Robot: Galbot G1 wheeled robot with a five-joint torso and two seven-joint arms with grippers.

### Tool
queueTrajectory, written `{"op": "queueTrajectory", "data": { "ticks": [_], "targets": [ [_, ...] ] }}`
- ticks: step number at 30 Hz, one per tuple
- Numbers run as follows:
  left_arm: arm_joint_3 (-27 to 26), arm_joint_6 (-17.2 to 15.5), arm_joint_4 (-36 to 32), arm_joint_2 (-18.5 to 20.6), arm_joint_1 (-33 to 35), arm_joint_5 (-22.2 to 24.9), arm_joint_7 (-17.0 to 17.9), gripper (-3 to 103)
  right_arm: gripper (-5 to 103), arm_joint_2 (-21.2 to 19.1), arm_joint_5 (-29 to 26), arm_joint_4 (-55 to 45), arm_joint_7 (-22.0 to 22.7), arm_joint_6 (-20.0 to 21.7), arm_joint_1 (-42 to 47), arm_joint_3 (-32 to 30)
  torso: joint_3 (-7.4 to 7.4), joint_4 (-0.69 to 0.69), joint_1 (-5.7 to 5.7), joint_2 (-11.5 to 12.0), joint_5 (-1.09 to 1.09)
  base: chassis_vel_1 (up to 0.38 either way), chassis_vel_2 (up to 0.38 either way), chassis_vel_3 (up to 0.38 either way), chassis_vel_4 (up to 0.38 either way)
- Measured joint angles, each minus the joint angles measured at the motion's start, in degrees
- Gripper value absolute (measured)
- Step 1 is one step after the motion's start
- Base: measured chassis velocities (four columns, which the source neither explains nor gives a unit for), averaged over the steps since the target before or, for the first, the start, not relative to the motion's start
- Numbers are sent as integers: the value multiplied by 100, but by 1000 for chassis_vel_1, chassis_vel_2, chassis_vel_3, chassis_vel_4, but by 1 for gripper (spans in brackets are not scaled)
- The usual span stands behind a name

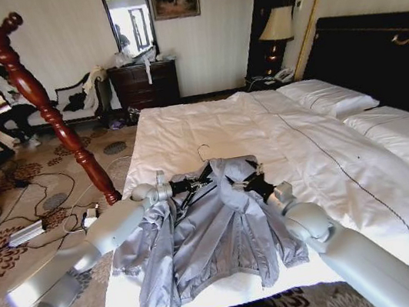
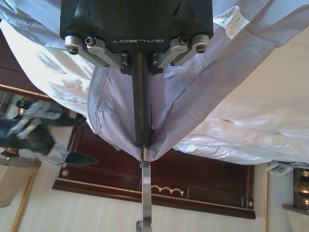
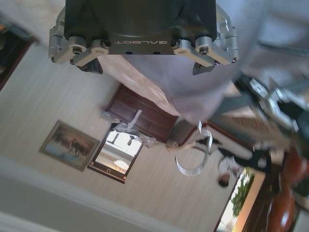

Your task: Pick up the clothes from the bed and hang them on the clothes hanger.

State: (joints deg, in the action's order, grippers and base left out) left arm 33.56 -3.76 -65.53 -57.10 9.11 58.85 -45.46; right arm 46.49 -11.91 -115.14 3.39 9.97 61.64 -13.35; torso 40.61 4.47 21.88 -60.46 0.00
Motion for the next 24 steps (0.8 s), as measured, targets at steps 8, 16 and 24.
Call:
{"op": "queueTrajectory", "data": {
  "ticks": [8, 16, 24],
  "targets": [
    [4, 11, -430, 220, -53, -70, -5, 15, 100, -316, 1013, 361, -199, -261, -152, -53, 0, 0, 0, 0, 1, 0, 0, 0, 0],
    [110, 17, -815, 495, -134, -123, -17, 15, 100, -767, 1381, 397, -301, -286, -467, 69, 0, -2, 0, 0, -1, 0, 0, 0, 0],
    [274, -16, -1136, 598, -191, -123, 24, 15, 100, -872, 1931, 435, -442, -335, -466, 144, 0, -1, 0, 0, -1, 0, 0, 0, 0]
  ]
}}
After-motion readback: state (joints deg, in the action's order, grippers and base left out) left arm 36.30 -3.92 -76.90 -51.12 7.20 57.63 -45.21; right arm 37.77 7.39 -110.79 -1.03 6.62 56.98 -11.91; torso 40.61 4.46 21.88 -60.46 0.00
